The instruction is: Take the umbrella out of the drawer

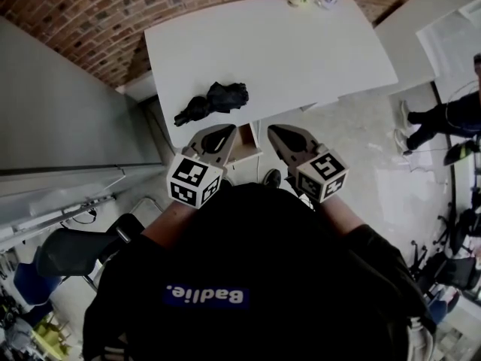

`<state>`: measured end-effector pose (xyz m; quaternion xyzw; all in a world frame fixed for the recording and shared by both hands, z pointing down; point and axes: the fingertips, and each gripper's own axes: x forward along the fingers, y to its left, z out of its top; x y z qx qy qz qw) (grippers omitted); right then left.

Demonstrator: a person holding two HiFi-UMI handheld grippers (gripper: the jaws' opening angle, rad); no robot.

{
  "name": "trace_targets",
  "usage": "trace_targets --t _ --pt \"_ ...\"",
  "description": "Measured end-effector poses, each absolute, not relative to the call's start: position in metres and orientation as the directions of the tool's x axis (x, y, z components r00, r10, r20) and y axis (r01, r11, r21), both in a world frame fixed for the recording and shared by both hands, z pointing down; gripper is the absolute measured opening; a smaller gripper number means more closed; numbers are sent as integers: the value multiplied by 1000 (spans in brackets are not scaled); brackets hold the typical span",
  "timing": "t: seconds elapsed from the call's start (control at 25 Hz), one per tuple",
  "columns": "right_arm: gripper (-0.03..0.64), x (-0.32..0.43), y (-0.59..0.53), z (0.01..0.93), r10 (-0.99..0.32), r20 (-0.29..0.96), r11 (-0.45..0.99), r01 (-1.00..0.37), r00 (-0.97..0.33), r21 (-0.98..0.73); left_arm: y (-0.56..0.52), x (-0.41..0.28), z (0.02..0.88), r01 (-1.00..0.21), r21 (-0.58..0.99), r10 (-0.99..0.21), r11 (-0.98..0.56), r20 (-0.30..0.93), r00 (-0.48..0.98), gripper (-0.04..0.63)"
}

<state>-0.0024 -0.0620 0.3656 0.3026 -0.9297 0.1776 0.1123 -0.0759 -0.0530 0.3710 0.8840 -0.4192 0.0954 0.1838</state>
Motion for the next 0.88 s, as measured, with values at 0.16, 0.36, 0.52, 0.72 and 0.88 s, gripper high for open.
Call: trace_targets --t 0.16,0.36,0.52,0.72,0.88 --pt "28 -5 -60 367 -499 312 770 -579 -809 -270 -48 -69 361 -752 270 -700 -601 277 658 2" --pt "28 -7 -60 365 -494 317 773 -576 -810 -266 -48 -68 361 -755 276 -704 -596 274 656 2" --pt "28 -7 -61 365 -491 317 777 -572 -812 -262 -47 -69 360 -756 277 -707 -593 271 653 2" --pt "28 -10 -59 363 -484 317 782 -566 -815 -261 -46 -70 359 -758 268 -709 -595 270 652 2" --pt "28 -8 -59 366 -489 316 778 -570 -813 -264 -44 -69 359 -757 262 -707 -599 271 653 2"
